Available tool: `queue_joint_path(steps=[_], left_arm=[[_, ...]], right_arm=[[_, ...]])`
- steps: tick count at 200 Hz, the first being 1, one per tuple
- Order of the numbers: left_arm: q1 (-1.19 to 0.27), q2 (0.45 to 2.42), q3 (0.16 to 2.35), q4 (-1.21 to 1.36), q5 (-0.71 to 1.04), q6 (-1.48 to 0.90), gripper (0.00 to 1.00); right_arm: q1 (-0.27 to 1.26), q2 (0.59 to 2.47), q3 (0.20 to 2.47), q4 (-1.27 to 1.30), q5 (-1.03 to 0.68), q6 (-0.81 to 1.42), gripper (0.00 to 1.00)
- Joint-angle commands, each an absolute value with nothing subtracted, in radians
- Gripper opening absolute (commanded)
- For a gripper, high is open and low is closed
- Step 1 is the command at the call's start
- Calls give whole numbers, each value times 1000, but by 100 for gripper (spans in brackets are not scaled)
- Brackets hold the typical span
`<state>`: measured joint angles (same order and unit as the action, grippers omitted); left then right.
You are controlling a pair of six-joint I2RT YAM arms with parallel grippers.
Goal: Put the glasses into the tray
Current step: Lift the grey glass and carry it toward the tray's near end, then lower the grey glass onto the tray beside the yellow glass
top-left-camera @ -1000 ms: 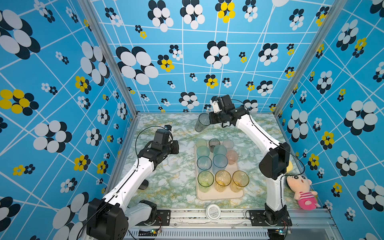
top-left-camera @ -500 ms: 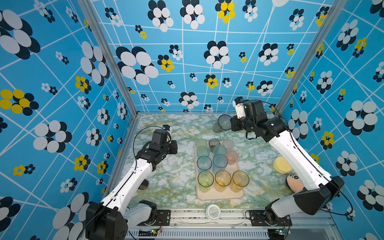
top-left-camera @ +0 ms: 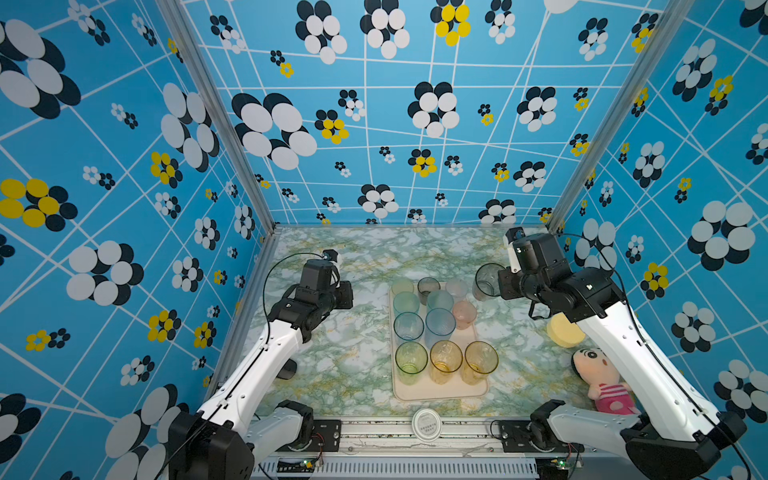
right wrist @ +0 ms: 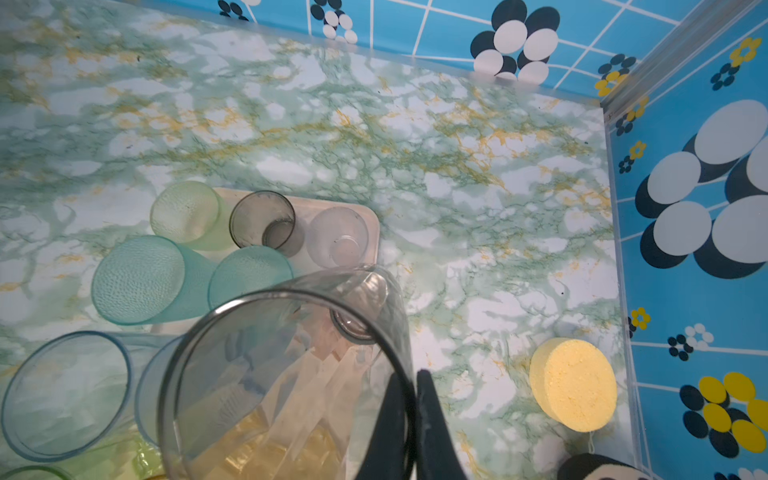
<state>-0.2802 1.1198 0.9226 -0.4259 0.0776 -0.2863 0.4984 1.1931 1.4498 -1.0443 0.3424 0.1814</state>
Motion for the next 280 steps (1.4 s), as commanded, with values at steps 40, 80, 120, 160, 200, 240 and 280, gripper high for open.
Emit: queue_joint_path(steps=[40, 80, 120, 160, 200, 240, 280], left_arm=[[-266, 1103, 943, -472, 72, -262, 16], [-267, 1106, 949, -477, 80, -263, 16], [-267, 1118, 951, -480, 86, -262, 17], [-267, 1130, 956, -477, 95, -270, 16], [-267, 1140, 960, -474, 99, -272, 16], [-266, 1150, 963, -472, 102, -273, 16], [-267, 1153, 960, -469, 101, -273, 17]], right_arm=[[492, 1118, 1370, -1124, 276, 245, 0], [492, 1109, 1294, -1107, 214, 267, 0], [492, 1106, 1239, -1063, 158, 281, 0], [491, 1125, 1198, -1022, 119, 282, 0], [492, 1148, 1165, -992, 105, 282, 0], [491, 1171, 1132, -959, 92, 287, 0], [489, 1190, 1112, -933, 84, 287, 0]])
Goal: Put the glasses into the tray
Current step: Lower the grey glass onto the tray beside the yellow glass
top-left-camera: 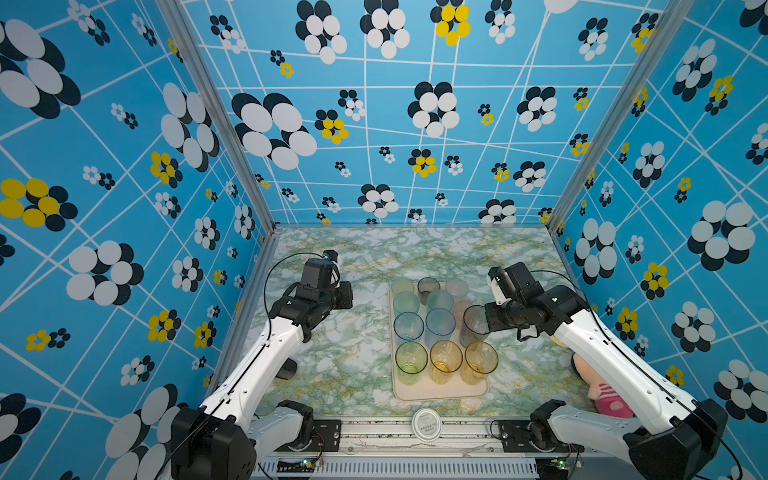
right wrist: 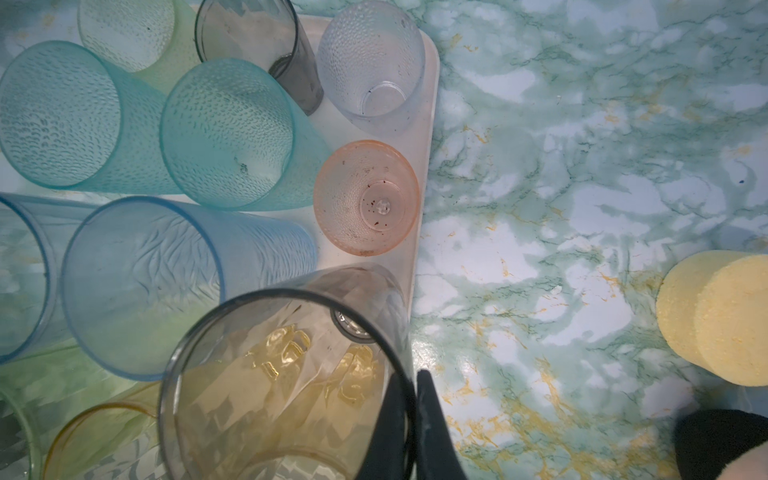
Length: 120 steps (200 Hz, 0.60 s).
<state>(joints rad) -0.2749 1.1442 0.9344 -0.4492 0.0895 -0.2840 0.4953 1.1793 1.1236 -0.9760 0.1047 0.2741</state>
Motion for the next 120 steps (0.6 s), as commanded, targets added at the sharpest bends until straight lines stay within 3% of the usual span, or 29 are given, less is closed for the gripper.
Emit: queue_joint_path(steps=[1, 120], left_arm=[[-266, 1153, 960, -469, 102, -273, 16], [-266, 1155, 960, -466, 103, -271, 16]], right_arm=[[489, 1191, 1111, -933, 84, 288, 0], [489, 1220, 1065, -881, 86, 298, 0]])
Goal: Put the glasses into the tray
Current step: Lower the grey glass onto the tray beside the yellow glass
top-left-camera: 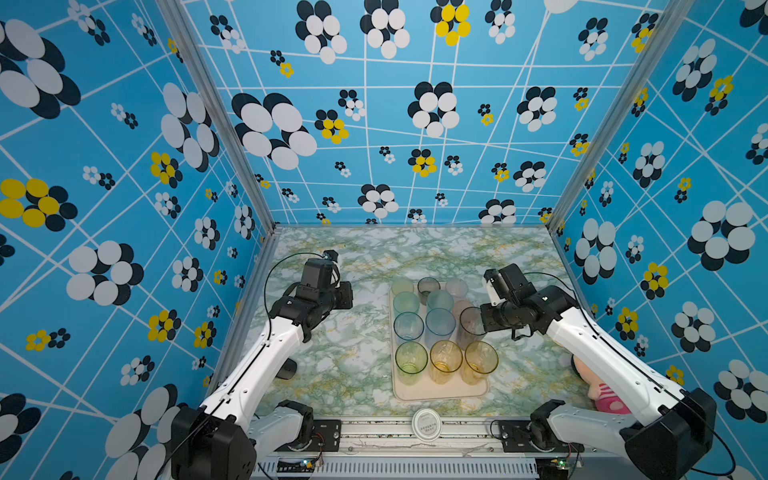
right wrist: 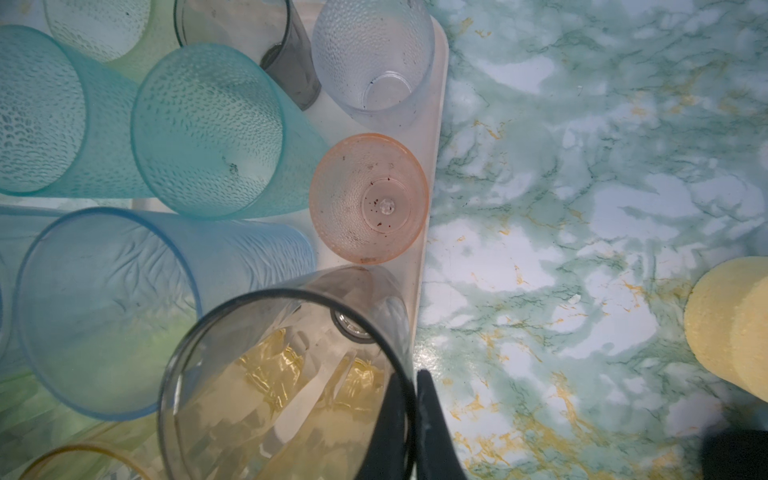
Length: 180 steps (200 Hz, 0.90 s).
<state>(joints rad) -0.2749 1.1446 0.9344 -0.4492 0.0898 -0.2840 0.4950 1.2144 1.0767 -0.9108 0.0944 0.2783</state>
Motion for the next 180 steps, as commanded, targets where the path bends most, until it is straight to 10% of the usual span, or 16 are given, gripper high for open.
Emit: queue_joint_path(steps=[1, 180], left_arm=[[-267, 1155, 961, -466, 103, -271, 17], [-266, 1160, 965, -469, 109, -275, 17]], right_arm=[[489, 1220, 1064, -881, 86, 298, 0], [489, 1233, 1024, -833, 68, 299, 0]])
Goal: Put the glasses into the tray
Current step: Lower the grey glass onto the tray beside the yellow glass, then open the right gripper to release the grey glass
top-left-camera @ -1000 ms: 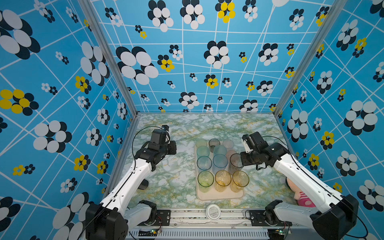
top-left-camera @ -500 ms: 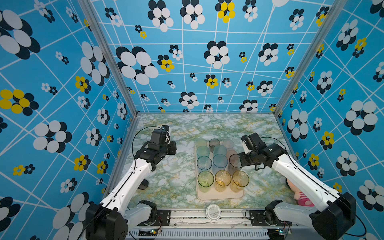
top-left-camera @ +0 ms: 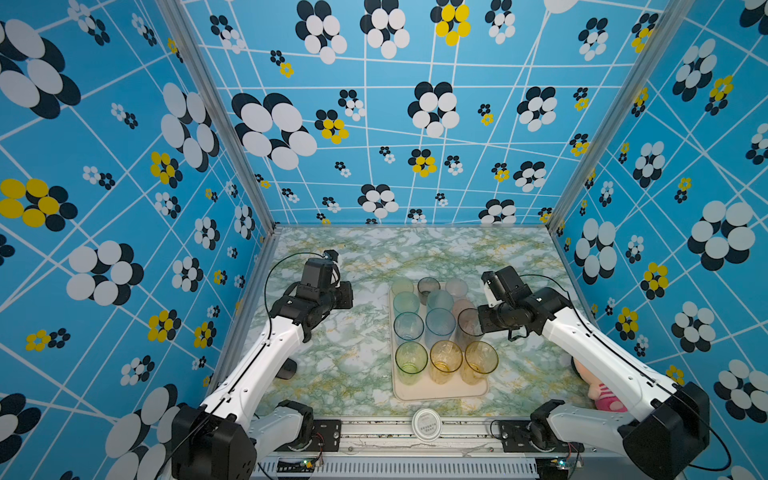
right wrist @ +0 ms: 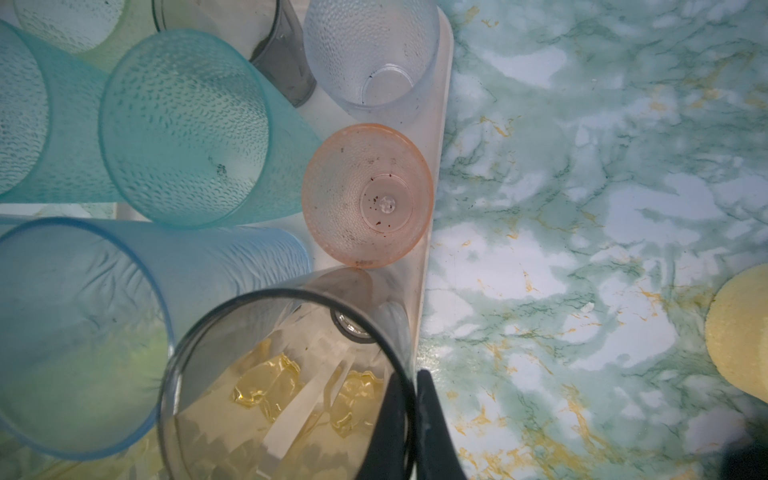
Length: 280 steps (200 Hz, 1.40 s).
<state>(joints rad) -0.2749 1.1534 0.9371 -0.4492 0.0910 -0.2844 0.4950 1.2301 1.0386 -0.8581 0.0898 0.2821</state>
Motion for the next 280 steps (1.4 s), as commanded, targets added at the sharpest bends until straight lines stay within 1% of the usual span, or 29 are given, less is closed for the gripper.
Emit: queue_joint_path(steps=[1, 45, 148, 226, 280], left_arm=[[-267, 1160, 965, -469, 109, -274, 17], [-267, 1161, 964, -470, 109, -274, 16], [-267, 1161, 962, -469, 111, -275, 16], [-267, 1163, 962, -466, 115, -276, 17], [-267, 1163, 960, -468, 116, -276, 17]], right_arm=[[488, 1234, 1025, -833, 69, 300, 0], [489, 1239, 1026, -831, 62, 299, 3], [490, 1239, 1028, -855, 99, 293, 3], [489, 1254, 1028, -848, 91, 295, 4], [491, 1253, 1033, -850, 92, 296, 10]])
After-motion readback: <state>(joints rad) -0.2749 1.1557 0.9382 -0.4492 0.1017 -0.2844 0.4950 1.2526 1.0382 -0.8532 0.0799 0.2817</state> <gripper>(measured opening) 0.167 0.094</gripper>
